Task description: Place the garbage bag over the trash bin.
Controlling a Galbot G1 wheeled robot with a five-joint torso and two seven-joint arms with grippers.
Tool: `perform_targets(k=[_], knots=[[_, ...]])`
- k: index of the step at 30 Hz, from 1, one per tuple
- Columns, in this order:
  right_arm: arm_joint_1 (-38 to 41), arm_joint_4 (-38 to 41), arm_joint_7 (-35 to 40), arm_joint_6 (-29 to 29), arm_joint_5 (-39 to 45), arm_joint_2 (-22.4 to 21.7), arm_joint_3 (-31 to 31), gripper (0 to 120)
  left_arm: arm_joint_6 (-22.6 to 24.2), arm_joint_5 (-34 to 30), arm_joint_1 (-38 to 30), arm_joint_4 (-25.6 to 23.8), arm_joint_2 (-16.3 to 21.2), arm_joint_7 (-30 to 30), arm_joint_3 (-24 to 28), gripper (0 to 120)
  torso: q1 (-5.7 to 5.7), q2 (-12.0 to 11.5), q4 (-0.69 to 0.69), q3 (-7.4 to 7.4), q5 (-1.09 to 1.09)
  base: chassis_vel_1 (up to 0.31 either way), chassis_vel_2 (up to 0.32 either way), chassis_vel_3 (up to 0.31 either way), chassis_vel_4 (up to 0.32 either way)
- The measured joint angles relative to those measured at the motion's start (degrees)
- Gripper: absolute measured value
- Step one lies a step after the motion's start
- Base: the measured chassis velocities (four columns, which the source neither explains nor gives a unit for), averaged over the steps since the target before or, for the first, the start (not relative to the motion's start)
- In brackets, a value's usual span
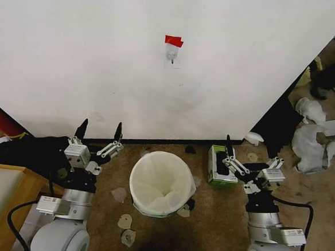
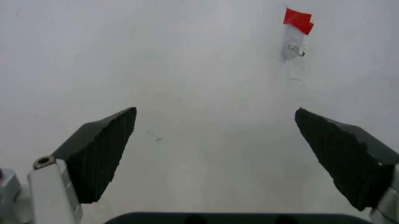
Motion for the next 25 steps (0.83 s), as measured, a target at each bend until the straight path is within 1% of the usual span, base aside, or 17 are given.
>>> perform_targets(k=[25], knots=[[0.0, 0.0, 0.0, 0.0, 0.0, 0.0, 0.0, 100, 0.0, 0.0, 0.0, 0.0, 0.0, 0.0, 0.0, 100, 0.00, 0.0, 0.00, 0.00, 0.00, 0.000, 0.000, 0.000, 0.000]])
